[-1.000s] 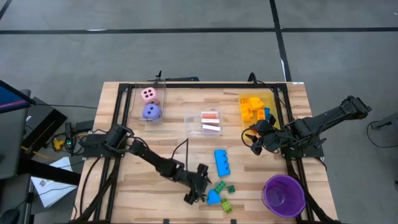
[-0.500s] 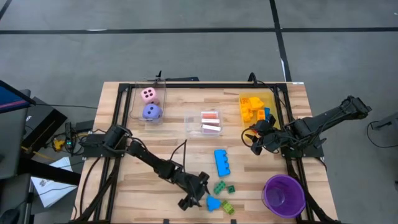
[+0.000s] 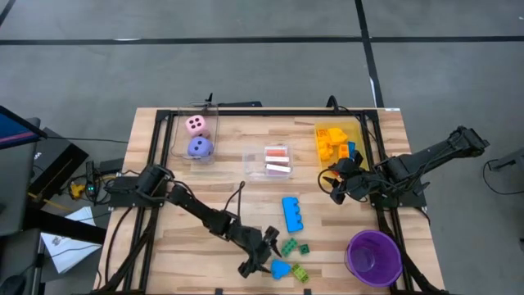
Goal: Pick & Place Toys
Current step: Put the blue game piece into the yellow bin
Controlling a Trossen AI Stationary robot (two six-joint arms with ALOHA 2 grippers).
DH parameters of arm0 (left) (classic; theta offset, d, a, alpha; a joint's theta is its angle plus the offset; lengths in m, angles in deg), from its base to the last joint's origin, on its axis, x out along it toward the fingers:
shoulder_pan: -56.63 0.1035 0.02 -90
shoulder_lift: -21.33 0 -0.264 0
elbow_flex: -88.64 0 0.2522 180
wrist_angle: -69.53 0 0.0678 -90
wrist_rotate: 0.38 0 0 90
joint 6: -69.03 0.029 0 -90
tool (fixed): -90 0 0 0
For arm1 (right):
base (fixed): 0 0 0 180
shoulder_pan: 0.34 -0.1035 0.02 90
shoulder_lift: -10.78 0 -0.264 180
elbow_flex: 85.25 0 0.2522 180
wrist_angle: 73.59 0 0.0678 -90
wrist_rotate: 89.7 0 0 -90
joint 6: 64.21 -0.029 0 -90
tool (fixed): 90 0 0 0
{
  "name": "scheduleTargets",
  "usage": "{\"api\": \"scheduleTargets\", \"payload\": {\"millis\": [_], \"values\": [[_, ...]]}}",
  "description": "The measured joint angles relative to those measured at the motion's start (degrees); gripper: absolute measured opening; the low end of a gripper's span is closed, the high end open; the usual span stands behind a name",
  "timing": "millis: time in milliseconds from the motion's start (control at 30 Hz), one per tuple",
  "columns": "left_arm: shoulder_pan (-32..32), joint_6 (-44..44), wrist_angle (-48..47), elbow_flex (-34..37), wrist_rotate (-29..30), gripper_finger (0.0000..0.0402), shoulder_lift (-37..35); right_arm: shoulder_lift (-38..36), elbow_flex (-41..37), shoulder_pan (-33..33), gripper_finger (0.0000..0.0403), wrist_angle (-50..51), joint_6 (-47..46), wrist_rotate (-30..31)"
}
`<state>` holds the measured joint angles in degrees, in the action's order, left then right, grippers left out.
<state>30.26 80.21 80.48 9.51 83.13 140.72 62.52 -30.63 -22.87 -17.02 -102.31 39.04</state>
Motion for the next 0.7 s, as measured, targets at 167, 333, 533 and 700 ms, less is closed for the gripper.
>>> {"api": "scheduleTargets", "payload": {"millis": [167,333,533,700], "values": [[-0.24,-0.74,3.24,0.02,-0.66,0.0297,2.32,0.0,0.0,-0.01,0.0188,0.0,0.0,0.0],[0.1,-0.93,6.51,0.04,-1.84,0.0313,4.66,0.0,0.0,-0.01,0.0188,0.0,-0.02,0.0],[0.8,-1.09,6.66,0.02,-1.53,0.0311,4.74,0.0,0.0,0.01,0.0188,0.0,0.02,0.0],[1.72,-3.42,6.32,0.02,-3.24,0.0301,4.74,-0.01,0.0,-0.01,0.0188,0.0,0.02,0.0]]}}
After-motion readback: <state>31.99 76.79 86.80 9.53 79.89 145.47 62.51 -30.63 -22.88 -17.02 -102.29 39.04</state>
